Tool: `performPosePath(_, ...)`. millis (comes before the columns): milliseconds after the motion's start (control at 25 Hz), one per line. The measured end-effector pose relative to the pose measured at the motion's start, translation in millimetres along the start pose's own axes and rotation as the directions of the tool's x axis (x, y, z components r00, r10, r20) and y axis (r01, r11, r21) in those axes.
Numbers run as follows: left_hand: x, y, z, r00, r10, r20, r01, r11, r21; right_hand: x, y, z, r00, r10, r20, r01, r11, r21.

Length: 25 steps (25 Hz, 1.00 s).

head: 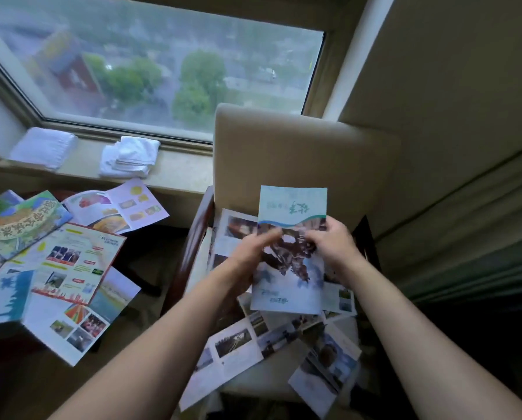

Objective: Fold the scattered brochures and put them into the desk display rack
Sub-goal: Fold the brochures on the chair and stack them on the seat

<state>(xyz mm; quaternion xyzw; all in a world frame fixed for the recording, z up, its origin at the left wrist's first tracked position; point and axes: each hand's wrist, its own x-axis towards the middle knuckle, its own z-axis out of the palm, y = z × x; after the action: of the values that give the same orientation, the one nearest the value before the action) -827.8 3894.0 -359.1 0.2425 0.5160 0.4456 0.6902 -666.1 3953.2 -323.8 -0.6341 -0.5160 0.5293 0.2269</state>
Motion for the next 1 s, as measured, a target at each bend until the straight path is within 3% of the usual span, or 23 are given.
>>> performPosePath(120, 1, -7, -16, 0.970, 0.101, -0.222, -0.021, 0.941, 0.337, -7, 12, 13, 0.991, -0.107, -0.083, 0.060, 0.896, -0.440)
performPosePath(160, 0, -8, -20, 0.958, 0.136, -0.252, -0.032, 0.926, 0.376, -11, 15, 20, 0.986, -0.151, -0.065, 0.101, 0.868, -0.486)
performPosePath(240, -3, -10, -23, 0.960, 0.126, -0.249, -0.047, 0.953, 0.298, -16, 21, 35, 0.992, -0.118, 0.040, 0.125, 0.922, -0.366)
performPosePath(360, -6, -14, -16, 0.987, 0.044, -0.155, -0.018, 0.986, 0.164, -15, 27, 50, 0.995, 0.067, 0.073, -0.064, 0.997, -0.044)
performPosePath(480, -9, -17, -14, 0.998, -0.017, -0.054, 0.026, 0.986, 0.165, -12, 38, 43, 0.977, 0.198, 0.084, -0.210, 0.962, 0.177)
performPosePath(640, -10, -18, -22, 0.988, -0.001, -0.156, 0.055, 0.937, 0.344, -11, 52, 25, 0.943, 0.247, 0.221, -0.315, 0.875, 0.366)
performPosePath(720, -11, -21, -26, 0.987, -0.012, -0.161, 0.064, 0.944, 0.324, -10, 51, 19, 0.937, 0.234, 0.261, -0.334, 0.821, 0.463)
performPosePath(920, -13, -30, -30, 0.977, -0.199, 0.073, 0.191, 0.975, 0.110, -15, 44, 8, 0.905, 0.152, 0.397, -0.348, 0.801, 0.488)
performPosePath(1000, -10, -33, -25, 0.984, -0.178, 0.010, 0.177, 0.981, 0.076, -17, 43, 10, 0.937, 0.167, 0.307, -0.290, 0.862, 0.415)
